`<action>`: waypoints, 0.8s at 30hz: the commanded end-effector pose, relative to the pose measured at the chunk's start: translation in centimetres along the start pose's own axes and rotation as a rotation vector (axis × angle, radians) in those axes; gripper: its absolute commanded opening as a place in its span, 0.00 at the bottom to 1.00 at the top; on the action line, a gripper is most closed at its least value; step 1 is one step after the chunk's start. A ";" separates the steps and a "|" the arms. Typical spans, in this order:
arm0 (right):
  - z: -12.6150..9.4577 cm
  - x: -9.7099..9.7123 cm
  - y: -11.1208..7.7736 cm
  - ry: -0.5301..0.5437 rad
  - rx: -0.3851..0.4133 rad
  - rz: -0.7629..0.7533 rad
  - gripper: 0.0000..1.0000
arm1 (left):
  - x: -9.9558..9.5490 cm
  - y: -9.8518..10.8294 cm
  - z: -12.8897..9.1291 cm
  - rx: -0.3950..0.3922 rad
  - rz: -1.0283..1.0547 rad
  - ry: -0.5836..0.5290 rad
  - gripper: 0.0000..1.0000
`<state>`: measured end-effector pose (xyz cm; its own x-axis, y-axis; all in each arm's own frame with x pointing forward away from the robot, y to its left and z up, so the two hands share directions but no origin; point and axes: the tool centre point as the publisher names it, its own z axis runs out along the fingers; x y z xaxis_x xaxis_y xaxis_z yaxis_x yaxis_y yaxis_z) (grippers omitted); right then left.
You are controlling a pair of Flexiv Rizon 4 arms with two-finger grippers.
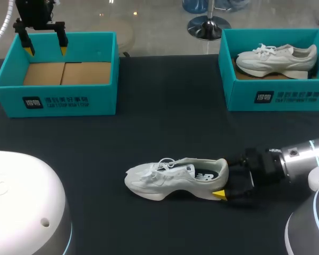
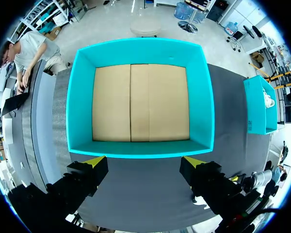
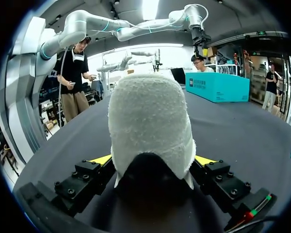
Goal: Take the shoe out of the shoebox, open the shoe tongue, remove and reinsert the insole, then place the shoe into the shoebox
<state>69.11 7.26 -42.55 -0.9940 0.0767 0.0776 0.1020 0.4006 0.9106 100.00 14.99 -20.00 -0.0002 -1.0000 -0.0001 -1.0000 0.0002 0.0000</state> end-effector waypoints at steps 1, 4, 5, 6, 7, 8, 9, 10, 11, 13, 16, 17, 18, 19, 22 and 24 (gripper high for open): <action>0.5 -0.2 -0.3 0.009 -0.001 0.006 1.00 | 0.0 0.0 0.0 0.000 0.000 0.000 1.00; 0.6 0.0 -0.4 0.014 -0.004 0.011 1.00 | 0.0 0.0 0.0 0.000 0.000 0.000 1.00; 0.6 0.0 -0.5 0.015 -0.004 0.013 1.00 | 0.0 0.0 0.0 0.000 0.000 0.000 1.00; 0.6 0.1 -0.6 0.013 -0.001 0.019 1.00 | 0.0 0.0 0.0 0.000 0.000 0.000 1.00; 0.6 0.2 -0.6 0.011 -0.001 0.022 1.00 | 0.0 0.0 0.0 0.000 0.000 0.000 1.00; 0.6 0.3 -0.8 0.010 0.000 0.026 1.00 | 0.0 0.0 0.0 0.000 0.000 0.000 1.00; 0.6 0.3 -0.9 0.009 0.000 0.028 1.00 | 0.0 0.0 0.0 0.000 0.000 0.000 1.00; 0.6 0.4 -1.0 0.009 0.001 0.029 1.00 | 0.0 0.0 0.0 0.000 0.000 0.000 1.00; 0.6 0.4 -1.1 0.008 0.000 0.032 1.00 | 0.0 0.0 0.0 0.000 0.000 0.000 1.00; 0.6 0.5 -1.2 0.006 -0.001 0.035 1.00 | 0.0 0.0 0.0 0.000 0.000 0.000 1.00; 0.7 0.6 -1.3 0.004 0.000 0.038 0.43 | 0.0 0.0 0.0 0.000 0.000 0.000 1.00; 0.7 0.6 -1.4 0.003 0.000 0.039 0.00 | 0.0 0.0 0.0 0.000 0.000 0.000 1.00; 0.7 0.6 -1.5 0.002 0.001 0.040 0.00 | 0.0 0.0 0.0 0.000 0.000 0.000 1.00; 0.7 0.6 -1.5 0.001 0.001 0.040 0.00 | 0.0 0.0 0.0 0.000 0.000 0.000 1.00; 0.6 0.6 -1.7 -0.004 0.001 0.044 0.00 | 0.0 0.0 0.0 0.000 0.000 0.000 1.00; 0.6 0.6 -1.7 -0.003 -0.001 0.041 0.00 | 0.0 0.0 0.0 0.000 0.000 0.000 1.00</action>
<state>68.76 7.29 -43.46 -0.9890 0.0938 0.1140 0.1421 0.3958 0.9073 100.00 14.99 -20.00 -0.0002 -1.0000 -0.0001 -1.0000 0.0002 0.0000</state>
